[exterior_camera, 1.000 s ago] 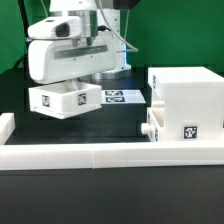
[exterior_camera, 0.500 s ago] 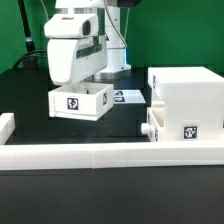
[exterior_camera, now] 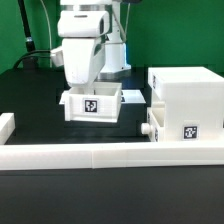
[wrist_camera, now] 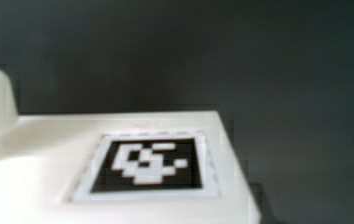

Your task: Assemble drawer

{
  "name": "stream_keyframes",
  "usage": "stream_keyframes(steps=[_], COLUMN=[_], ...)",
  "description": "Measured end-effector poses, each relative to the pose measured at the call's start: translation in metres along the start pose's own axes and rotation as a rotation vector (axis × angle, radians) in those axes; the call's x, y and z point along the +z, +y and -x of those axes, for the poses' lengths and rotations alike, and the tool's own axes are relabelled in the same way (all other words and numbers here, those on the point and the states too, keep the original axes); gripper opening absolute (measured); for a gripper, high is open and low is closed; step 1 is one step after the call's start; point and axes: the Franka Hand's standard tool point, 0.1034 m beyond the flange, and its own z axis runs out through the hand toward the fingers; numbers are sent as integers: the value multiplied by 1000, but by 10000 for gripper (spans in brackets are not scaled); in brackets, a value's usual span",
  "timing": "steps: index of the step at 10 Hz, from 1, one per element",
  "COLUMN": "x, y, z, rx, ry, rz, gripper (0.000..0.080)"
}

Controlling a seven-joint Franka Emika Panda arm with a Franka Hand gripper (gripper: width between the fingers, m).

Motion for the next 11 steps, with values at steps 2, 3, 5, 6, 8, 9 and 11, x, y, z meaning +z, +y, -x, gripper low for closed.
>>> stream_keyframes(steps=[2, 3, 5, 6, 8, 9, 11], x=[-2, -1, 0, 5, -2, -4, -4], y=[6, 4, 3, -1, 10, 16, 18], z=[-4, -3, -2, 3, -10, -16, -18], rx=[-2, 2, 1, -53, -74, -82, -85], ry=[-1, -2, -2, -2, 1, 3, 3], rz=[7, 1, -1, -9, -2, -4, -14], gripper=[43, 43, 43, 43, 44, 44, 44])
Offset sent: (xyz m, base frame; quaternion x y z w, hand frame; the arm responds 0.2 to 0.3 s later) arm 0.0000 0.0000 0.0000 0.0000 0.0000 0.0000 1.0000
